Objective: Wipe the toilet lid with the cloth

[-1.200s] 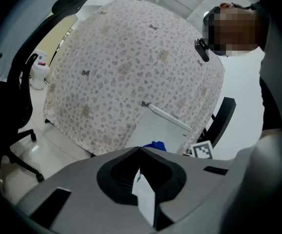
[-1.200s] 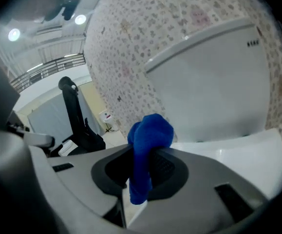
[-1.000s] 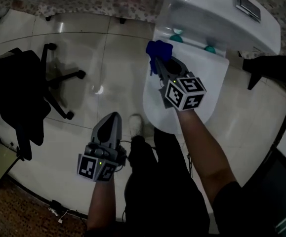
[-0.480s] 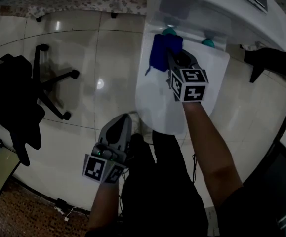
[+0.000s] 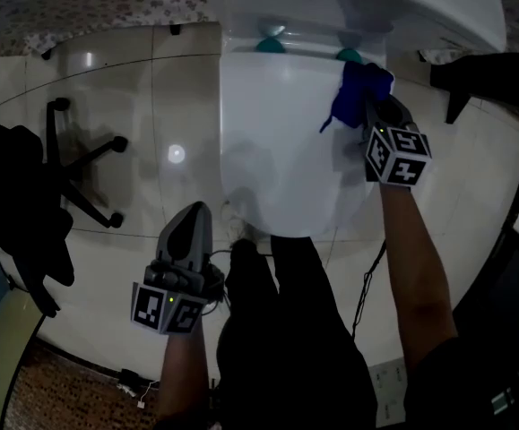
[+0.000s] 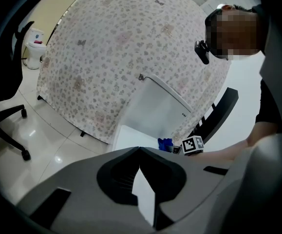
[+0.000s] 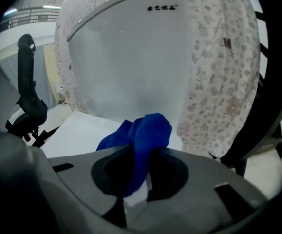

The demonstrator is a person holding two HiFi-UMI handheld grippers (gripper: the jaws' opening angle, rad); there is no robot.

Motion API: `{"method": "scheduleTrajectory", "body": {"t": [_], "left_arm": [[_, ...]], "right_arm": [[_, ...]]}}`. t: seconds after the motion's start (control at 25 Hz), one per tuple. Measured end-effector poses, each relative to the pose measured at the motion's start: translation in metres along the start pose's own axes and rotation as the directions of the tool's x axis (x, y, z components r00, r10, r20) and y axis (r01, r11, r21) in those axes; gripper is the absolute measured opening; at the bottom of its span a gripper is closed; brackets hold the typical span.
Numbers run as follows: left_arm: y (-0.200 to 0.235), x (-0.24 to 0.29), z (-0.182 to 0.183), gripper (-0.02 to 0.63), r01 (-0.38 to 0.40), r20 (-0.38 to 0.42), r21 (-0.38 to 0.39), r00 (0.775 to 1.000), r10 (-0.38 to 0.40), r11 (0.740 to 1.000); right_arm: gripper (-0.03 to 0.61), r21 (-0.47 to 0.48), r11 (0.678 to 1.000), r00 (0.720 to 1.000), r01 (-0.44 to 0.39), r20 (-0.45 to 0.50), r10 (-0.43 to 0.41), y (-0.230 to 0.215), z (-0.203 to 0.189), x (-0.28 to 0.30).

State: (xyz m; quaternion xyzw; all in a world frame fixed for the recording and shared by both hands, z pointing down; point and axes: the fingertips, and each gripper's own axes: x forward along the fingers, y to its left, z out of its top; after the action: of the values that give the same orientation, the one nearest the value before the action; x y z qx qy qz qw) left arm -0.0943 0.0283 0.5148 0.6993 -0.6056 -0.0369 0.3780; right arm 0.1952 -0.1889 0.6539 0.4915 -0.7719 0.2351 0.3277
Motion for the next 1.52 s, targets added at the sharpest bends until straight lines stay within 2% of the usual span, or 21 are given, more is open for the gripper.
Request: {"method": "scheduleTrajectory", "body": {"t": [0.28, 0.36, 0.44, 0.56, 0.64, 0.76, 0.84, 0.92, 1.04, 1.16, 1.32, 1.44, 1.52], "left_arm": [[-0.006, 0.010, 0.001, -0.006, 0.018, -0.002, 0.017, 1.000, -0.018, 1.000], [-0.009, 0.011, -0.001, -0.006, 0.019, -0.001, 0.017, 1.000, -0.019, 1.000], [-0.009, 0.009, -0.003, -0.006, 0.017, -0.004, 0.012, 1.000, -0.017, 1.000], [-0.006, 0.004, -0.004, -0.006, 0.001, 0.005, -0.006, 1.000, -0.001, 1.000], [0.000, 0.000, -0.002, -0.006, -0.017, 0.021, -0.024, 1.000, 0.018, 1.000], [0.007, -0.009, 0.000, -0.006, -0.041, 0.042, -0.038, 0.998, 0.043, 0.998], [0.011, -0.016, 0.002, -0.006, -0.061, 0.058, -0.042, 0.996, 0.063, 0.997], [0.018, -0.025, 0.004, -0.006, -0.079, 0.074, -0.049, 0.994, 0.083, 0.996], [0.030, -0.039, 0.005, -0.006, -0.104, 0.092, -0.086, 0.989, 0.111, 0.991], [0.035, -0.048, 0.007, -0.006, -0.122, 0.113, -0.096, 0.985, 0.133, 0.988], [0.039, -0.048, 0.002, -0.006, -0.113, 0.103, -0.086, 0.987, 0.121, 0.990], [0.041, -0.047, -0.005, -0.006, -0.119, 0.087, -0.087, 0.988, 0.126, 0.989], [0.038, -0.041, -0.008, -0.006, -0.109, 0.073, -0.078, 0.991, 0.115, 0.991]], "right_arm": [[0.067, -0.084, 0.985, 0.987, 0.151, -0.035, -0.155, -0.061, -0.024, -0.016], [0.067, -0.105, 0.979, 0.983, 0.176, -0.030, -0.180, -0.062, -0.023, -0.020], [0.066, -0.105, 0.981, 0.986, 0.164, 0.012, -0.164, -0.049, -0.011, -0.029], [0.066, -0.106, 0.994, 0.993, 0.040, 0.113, -0.028, 0.012, 0.020, -0.050], [0.066, -0.146, 0.986, 0.982, -0.076, 0.162, 0.100, 0.070, 0.034, -0.063], [0.066, -0.176, 0.950, 0.940, -0.256, 0.182, 0.287, 0.158, 0.044, -0.077], [0.066, -0.135, 0.923, 0.906, -0.359, 0.187, 0.380, 0.210, 0.043, -0.079], [0.066, -0.061, 0.905, 0.889, -0.420, 0.174, 0.424, 0.255, 0.036, -0.072], [0.066, 0.015, 0.907, 0.903, -0.421, 0.102, 0.418, 0.300, 0.007, -0.045], [0.066, 0.031, 0.934, 0.935, -0.355, -0.008, 0.355, 0.300, -0.028, -0.017], [0.066, -0.037, 0.959, 0.959, -0.280, -0.068, 0.277, 0.275, -0.048, -0.007], [0.067, -0.130, 0.951, 0.958, -0.282, -0.088, 0.272, 0.263, -0.055, -0.011], [0.067, -0.152, 0.949, 0.960, -0.276, -0.087, 0.266, 0.249, -0.056, -0.015]]}}
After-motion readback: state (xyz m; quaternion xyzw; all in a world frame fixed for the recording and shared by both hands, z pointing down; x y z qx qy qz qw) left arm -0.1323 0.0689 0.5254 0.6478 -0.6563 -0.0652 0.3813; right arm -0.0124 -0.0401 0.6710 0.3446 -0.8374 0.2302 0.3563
